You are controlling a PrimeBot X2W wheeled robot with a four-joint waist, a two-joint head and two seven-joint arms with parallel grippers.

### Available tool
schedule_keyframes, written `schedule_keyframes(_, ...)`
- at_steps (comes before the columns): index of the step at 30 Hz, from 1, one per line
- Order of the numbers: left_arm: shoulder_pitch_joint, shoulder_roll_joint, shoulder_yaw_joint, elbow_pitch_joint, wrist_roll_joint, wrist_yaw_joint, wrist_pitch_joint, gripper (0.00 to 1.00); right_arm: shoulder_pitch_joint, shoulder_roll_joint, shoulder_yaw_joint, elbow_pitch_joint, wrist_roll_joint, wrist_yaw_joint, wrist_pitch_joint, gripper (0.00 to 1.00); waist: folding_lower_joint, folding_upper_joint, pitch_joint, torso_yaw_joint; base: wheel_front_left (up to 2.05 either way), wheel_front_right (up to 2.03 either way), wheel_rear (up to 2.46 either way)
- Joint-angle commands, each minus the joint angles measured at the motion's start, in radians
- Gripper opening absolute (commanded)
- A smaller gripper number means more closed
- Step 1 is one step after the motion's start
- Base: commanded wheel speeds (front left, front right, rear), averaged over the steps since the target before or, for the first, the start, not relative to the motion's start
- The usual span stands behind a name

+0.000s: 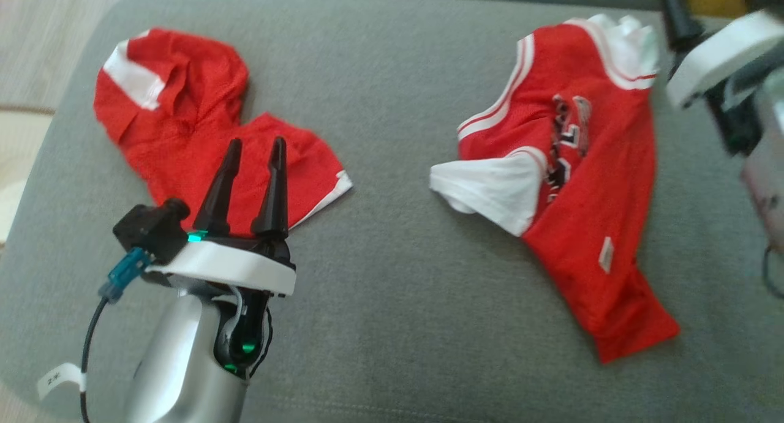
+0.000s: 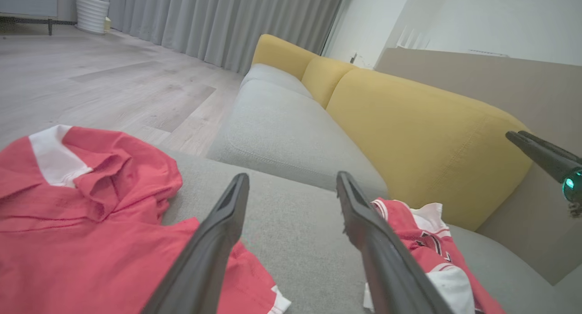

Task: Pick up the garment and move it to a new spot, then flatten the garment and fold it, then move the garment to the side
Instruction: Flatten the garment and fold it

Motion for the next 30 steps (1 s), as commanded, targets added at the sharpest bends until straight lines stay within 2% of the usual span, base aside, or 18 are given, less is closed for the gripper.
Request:
schedule_keyframes(1,-0.018,0.012,0.039,-0.03,0.007,-0.002,-0.005,1.0,0.037,0.009,-0.019,-0.05,0.003,-0.001,-0.013,1.0,0.0,0.0,-0.043,-0.037,0.0,0.0,0.0)
schedule_keyframes(10,0.051,0.012,0.067,-0.04,0.005,-0.001,-0.005,1.0,0.393,0.086,-0.198,-0.347,-0.083,-0.001,-0.014,1.0,0.0,0.0,-0.151,-0.112,0.0,0.0,0.0)
schedule_keyframes(18,0.122,0.012,0.051,-0.056,-0.001,0.004,-0.005,1.0,0.755,0.221,-0.363,-0.547,-0.215,-0.001,-0.014,1.0,0.0,0.0,-0.178,-0.154,0.0,0.0,0.0)
schedule_keyframes(24,0.138,0.012,0.047,-0.058,0.004,0.005,-0.005,1.0,0.88,0.283,-0.41,-0.623,-0.291,-0.001,0.003,1.0,0.0,0.0,-0.166,-0.161,0.0,0.0,0.0)
schedule_keyframes(30,0.124,0.012,0.042,-0.056,0.013,0.002,-0.005,1.0,0.909,0.312,-0.425,-0.667,-0.345,-0.001,0.056,1.0,0.0,0.0,-0.14,-0.148,0.0,0.0,0.0)
